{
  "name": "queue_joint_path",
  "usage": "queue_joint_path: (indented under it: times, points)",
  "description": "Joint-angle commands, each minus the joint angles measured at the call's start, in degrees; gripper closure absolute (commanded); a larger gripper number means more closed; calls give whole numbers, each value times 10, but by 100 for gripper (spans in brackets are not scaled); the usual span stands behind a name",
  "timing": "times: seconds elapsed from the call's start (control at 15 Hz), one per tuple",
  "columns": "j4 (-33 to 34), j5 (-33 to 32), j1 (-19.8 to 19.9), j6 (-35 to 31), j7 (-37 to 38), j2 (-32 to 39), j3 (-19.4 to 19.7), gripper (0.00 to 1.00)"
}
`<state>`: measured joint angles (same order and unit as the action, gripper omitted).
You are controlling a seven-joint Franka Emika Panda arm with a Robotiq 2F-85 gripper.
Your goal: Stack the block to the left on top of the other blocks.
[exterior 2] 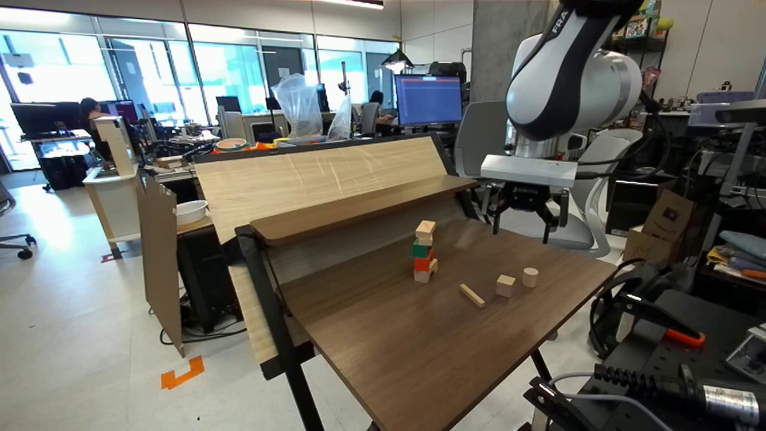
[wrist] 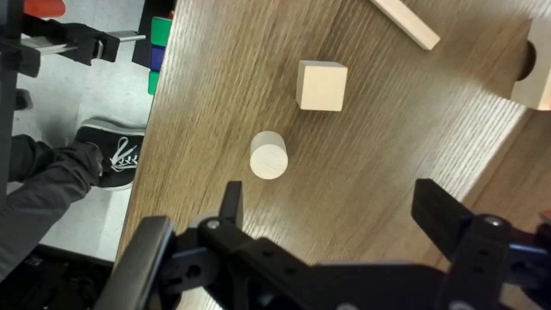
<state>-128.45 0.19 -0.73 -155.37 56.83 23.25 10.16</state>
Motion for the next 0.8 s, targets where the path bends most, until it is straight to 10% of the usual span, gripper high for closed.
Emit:
queue_joint_path:
  times: [0.0,0.73]
  points:
    - [53,18,-30,26,76,56,23,0]
    - [103,39,-27,112,122,114,-2,0]
